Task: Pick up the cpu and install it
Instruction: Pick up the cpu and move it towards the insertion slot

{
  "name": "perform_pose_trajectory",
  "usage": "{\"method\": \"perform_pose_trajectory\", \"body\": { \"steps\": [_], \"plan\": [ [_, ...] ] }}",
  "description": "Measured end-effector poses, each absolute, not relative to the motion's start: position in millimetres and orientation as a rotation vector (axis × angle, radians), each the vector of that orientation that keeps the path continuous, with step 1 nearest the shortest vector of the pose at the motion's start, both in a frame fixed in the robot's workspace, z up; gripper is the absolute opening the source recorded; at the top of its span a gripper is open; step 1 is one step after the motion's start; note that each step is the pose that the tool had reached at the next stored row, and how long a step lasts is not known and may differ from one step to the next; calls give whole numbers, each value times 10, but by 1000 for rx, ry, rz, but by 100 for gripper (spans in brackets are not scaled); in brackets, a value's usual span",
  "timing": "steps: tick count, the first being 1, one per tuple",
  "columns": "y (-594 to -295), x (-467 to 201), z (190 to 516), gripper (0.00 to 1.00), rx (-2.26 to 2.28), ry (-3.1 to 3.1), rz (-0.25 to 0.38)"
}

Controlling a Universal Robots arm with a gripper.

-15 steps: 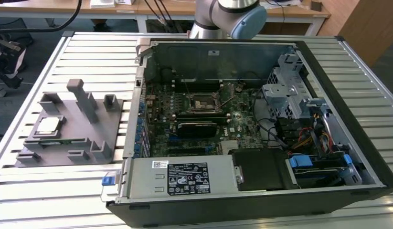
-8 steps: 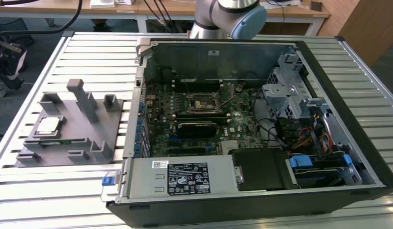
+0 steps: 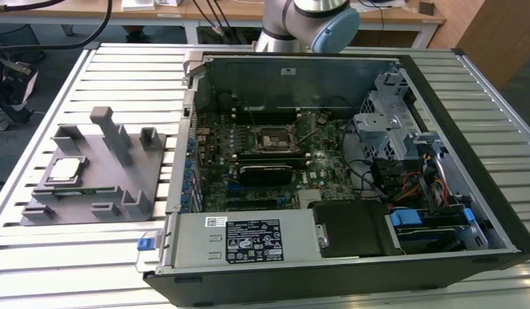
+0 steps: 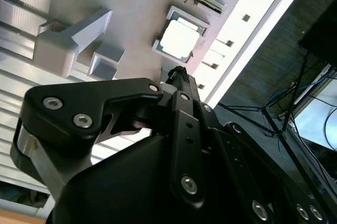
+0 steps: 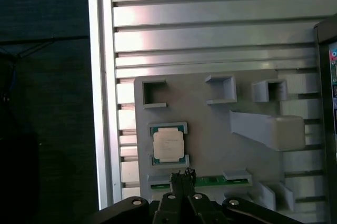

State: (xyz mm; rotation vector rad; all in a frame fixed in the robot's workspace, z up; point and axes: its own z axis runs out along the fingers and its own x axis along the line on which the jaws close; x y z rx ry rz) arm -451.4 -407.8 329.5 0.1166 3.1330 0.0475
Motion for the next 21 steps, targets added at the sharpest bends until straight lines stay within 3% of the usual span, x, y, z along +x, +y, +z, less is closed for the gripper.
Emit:
{"method": "perform_pose_trajectory", "body": {
  "steps": [9,11,15,21],
  "plan": [
    [-4088,-4514,3226,11,117,3133,47],
    [-4092,-4514,3211,17,117,3133,47],
    [-4099,-4514,3162,41,117,3133,47],
    [-4106,-4514,3078,58,117,3134,47]
  ]
}}
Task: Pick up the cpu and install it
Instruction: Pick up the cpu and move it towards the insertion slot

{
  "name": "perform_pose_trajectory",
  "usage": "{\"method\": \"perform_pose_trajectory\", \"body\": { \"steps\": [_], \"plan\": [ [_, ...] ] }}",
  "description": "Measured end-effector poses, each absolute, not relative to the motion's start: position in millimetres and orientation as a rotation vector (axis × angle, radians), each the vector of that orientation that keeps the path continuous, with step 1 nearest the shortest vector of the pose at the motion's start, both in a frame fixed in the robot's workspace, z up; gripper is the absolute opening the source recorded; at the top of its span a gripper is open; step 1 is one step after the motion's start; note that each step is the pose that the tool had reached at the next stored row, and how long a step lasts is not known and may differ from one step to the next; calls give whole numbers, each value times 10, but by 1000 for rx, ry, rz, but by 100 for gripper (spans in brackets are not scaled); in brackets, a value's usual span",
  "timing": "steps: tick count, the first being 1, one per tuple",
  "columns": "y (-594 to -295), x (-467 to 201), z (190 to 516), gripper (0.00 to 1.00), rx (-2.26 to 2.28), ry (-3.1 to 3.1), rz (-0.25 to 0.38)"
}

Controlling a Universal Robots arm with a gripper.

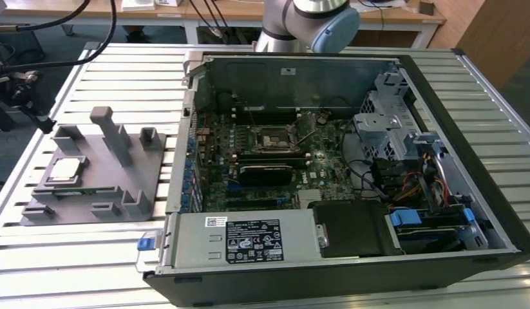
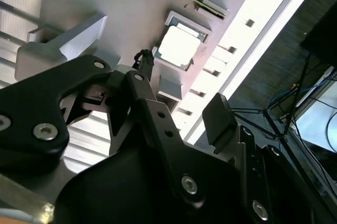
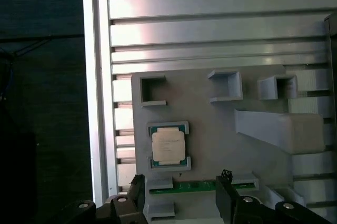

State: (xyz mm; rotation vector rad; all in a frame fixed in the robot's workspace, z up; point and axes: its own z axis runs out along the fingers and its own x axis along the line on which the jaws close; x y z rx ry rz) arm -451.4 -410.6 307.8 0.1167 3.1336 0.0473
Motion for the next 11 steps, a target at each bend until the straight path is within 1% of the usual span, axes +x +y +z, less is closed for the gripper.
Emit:
{"method": "perform_pose_trajectory", "body": {
  "steps": [1,11],
  "plan": [
    [-4106,-4514,3060,64,117,3134,47],
    [-4120,-4514,2900,64,117,3145,46]
  ]
}}
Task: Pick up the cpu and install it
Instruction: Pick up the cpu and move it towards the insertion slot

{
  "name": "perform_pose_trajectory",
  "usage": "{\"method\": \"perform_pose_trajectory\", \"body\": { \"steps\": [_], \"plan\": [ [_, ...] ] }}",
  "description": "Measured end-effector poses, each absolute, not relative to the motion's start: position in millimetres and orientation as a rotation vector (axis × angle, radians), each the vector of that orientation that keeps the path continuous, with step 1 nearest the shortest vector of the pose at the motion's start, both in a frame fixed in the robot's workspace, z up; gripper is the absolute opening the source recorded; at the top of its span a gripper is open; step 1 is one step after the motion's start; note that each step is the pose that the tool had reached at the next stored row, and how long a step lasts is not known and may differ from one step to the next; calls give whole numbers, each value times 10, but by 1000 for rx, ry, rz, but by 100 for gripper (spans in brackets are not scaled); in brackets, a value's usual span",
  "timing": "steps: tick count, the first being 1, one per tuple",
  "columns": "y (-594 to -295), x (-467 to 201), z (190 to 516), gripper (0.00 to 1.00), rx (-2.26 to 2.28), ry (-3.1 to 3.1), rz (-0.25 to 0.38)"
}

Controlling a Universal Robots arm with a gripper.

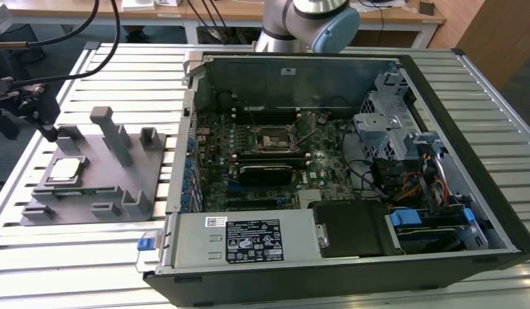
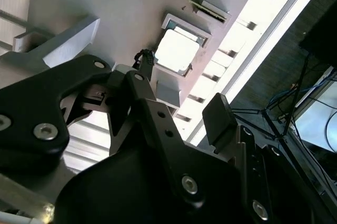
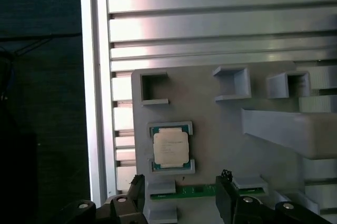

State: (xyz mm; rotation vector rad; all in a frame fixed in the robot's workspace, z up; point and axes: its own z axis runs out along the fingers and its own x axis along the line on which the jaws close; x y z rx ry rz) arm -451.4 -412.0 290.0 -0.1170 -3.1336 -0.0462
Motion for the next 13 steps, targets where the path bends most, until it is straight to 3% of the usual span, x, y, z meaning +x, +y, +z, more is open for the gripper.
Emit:
{"method": "perform_pose_trajectory", "body": {
  "steps": [13],
  "plan": [
    [-4124,-4516,2706,72,1,-3135,-46]
  ]
}}
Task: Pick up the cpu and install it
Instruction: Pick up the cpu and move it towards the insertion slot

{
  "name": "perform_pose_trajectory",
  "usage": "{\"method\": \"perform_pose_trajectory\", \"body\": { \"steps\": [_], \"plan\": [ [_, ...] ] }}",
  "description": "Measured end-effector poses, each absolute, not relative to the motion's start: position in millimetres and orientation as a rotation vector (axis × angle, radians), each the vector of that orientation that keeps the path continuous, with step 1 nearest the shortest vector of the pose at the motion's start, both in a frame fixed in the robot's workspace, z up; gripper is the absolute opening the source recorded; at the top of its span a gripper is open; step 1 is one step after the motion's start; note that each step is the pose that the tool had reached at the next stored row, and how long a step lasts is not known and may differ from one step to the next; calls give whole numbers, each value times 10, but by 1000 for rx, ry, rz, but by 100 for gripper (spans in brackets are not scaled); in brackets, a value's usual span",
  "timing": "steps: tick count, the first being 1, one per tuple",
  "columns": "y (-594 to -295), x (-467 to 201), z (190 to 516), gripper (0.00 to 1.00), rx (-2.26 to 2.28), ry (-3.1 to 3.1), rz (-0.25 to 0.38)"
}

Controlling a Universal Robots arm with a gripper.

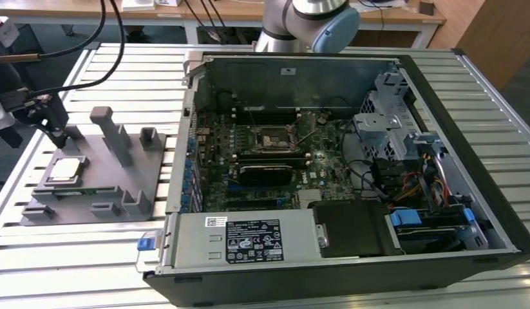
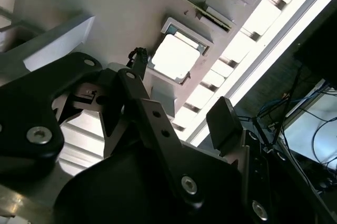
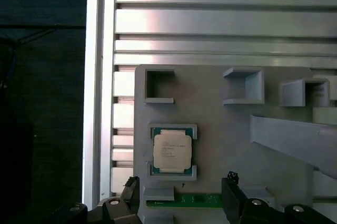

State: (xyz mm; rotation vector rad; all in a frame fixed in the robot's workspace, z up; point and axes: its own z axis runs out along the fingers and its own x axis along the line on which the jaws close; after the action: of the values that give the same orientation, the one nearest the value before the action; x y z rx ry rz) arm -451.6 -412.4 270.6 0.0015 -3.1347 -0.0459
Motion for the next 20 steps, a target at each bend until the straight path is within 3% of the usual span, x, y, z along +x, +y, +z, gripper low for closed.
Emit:
{"method": "perform_pose_trajectory", "body": {
  "steps": [20],
  "plan": [
    [-4113,-4525,2439,72,2,-3135,-46]
  ]
}}
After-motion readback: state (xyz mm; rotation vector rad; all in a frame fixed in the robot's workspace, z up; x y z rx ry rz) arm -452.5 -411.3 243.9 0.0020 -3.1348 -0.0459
